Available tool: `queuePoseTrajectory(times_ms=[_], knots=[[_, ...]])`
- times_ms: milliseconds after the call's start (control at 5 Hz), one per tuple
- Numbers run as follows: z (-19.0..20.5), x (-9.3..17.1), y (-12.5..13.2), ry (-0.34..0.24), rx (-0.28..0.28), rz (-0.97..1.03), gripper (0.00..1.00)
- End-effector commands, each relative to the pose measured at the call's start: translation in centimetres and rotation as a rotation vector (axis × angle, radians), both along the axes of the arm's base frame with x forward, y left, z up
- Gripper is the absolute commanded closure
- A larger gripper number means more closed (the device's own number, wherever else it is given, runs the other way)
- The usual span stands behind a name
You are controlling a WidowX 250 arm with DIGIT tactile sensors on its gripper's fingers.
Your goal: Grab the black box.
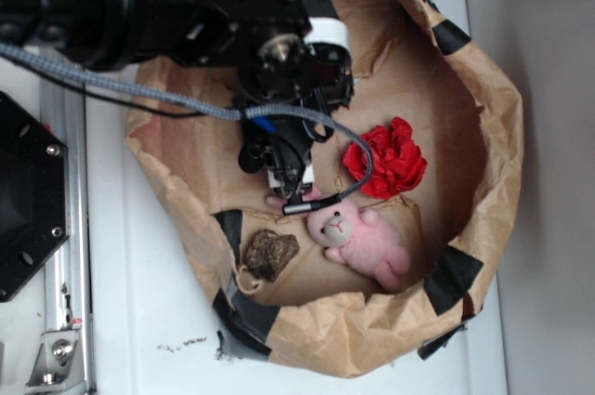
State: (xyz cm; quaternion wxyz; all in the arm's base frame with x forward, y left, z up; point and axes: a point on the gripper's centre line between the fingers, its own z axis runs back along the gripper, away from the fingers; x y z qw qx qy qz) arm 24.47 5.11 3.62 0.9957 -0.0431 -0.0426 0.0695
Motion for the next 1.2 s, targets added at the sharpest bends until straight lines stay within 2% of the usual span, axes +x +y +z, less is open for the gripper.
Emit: queuePoseTrajectory(times_ms=[0,200,400,600,1000], knots=[[-2.9,1.3,0.8,0.004,0.096,-0.021,0.0],[-3.9,-0.2,2.2,0.008,0.135,-0.074,0.0],[-3.8,-1.3,2.4,0.017,0.126,-0.094,0.09],[-3.0,-1.2,2.3,0.009,0.094,-0.096,1.0],[0.2,-0.1,2.3,-0.004,0.034,-0.077,1.0]])
